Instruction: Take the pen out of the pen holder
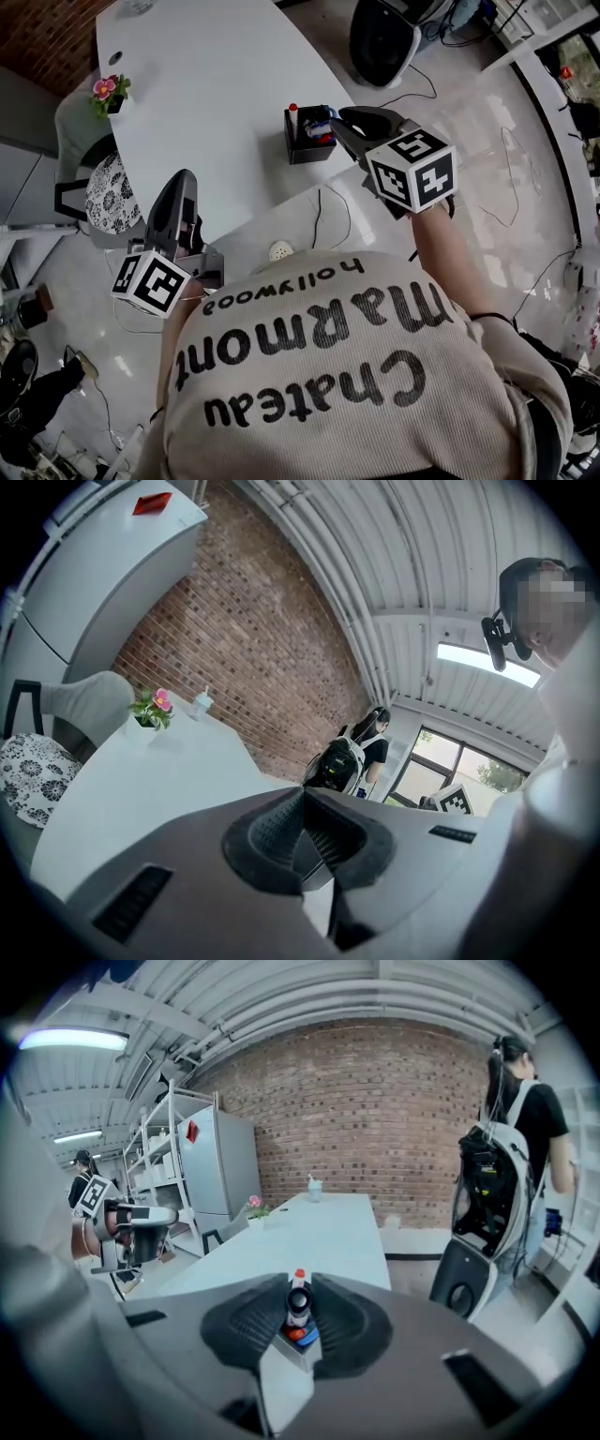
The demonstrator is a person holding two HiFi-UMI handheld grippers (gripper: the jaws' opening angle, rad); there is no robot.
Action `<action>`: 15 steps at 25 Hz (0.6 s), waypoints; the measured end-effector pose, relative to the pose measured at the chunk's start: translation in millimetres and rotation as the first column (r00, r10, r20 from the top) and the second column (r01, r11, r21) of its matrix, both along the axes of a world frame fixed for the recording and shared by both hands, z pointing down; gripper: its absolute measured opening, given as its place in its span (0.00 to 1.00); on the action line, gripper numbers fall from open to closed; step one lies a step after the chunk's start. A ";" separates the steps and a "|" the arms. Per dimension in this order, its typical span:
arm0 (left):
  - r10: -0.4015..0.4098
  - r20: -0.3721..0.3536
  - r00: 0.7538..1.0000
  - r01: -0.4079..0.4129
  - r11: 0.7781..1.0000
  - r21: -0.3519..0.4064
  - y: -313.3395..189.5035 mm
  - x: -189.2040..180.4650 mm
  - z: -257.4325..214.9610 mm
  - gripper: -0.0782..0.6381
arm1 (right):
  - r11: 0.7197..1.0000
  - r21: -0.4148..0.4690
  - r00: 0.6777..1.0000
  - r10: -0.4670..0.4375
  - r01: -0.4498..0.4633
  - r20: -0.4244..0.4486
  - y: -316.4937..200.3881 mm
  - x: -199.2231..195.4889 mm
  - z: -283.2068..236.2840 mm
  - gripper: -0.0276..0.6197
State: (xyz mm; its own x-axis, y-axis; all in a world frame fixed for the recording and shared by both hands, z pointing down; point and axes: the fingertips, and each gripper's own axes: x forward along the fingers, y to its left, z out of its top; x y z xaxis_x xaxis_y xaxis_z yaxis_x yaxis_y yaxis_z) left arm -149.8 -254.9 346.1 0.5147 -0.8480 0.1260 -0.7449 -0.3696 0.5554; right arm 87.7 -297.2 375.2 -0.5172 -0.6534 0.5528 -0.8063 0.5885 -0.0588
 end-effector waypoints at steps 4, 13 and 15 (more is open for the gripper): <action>-0.011 0.006 1.000 0.011 1.000 0.000 9.5 14.0 -5.5 0.11 | 0.999 0.018 0.999 -0.039 0.038 0.031 5.8 0.8 -10.8 0.16; -0.061 0.016 0.998 0.061 0.998 0.011 46.4 34.8 -11.7 0.11 | 0.994 0.101 0.983 -0.056 0.039 0.176 25.6 15.8 -42.0 0.16; -0.065 0.017 0.998 0.065 0.998 0.011 57.2 41.1 -11.4 0.11 | 0.993 0.111 0.977 -0.068 0.046 0.203 35.2 18.1 -45.3 0.16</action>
State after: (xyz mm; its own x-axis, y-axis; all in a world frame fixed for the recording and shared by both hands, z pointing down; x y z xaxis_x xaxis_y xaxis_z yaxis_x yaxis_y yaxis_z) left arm -108.7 -197.7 334.6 0.4561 -0.8811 0.1252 -0.7771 -0.3258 0.5384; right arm 105.8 -262.1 329.9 -0.6507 -0.6685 0.3602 -0.7484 0.6446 -0.1558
